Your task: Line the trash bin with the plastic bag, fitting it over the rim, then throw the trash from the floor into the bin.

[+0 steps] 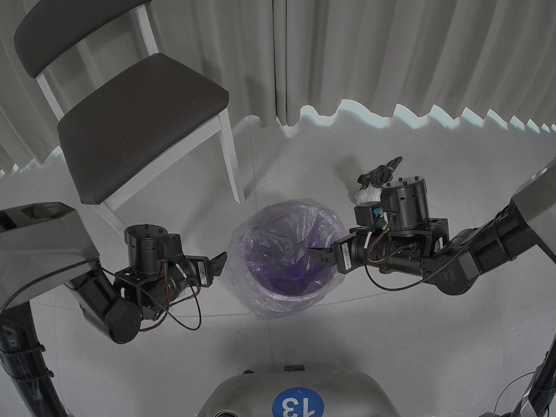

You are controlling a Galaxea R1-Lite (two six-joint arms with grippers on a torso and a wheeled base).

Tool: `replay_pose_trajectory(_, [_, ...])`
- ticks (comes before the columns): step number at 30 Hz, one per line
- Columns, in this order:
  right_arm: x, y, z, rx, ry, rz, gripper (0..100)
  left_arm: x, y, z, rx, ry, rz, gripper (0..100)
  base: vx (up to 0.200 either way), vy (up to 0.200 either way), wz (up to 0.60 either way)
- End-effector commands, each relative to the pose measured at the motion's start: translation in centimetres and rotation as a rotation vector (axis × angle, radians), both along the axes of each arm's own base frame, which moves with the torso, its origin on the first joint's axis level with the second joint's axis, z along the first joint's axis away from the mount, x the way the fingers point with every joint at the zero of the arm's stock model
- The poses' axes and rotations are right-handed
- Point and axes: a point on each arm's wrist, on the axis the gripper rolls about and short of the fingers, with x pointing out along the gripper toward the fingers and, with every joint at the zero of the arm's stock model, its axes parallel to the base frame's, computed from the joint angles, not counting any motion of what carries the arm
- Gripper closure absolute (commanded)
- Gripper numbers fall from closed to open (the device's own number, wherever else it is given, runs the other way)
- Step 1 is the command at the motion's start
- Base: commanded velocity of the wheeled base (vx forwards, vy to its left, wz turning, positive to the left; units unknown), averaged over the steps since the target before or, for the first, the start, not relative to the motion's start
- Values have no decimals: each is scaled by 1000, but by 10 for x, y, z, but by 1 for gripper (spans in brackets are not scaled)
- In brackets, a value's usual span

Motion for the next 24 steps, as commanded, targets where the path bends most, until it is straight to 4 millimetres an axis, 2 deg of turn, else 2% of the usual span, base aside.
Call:
replay_pose_trajectory(1, [-10,20,8,7,-14,29,0,-29,-11,32,-39,-104,-65,0,200,0,0])
replay_pose_trajectory(7, [-11,21,2,-21,12,38,0,-35,-20,41,-65,-150,-94,0,200,0,0])
replay_pose_trajectory(16, [-5,26,-2,-31,23,41,0,-40,-30,51,-89,-200,-128,0,0,0,0])
replay_pose_trajectory(24, [-4,34,-5,-45,14,66,0,-45,-28,59,-114,-225,-126,0,0,0,0])
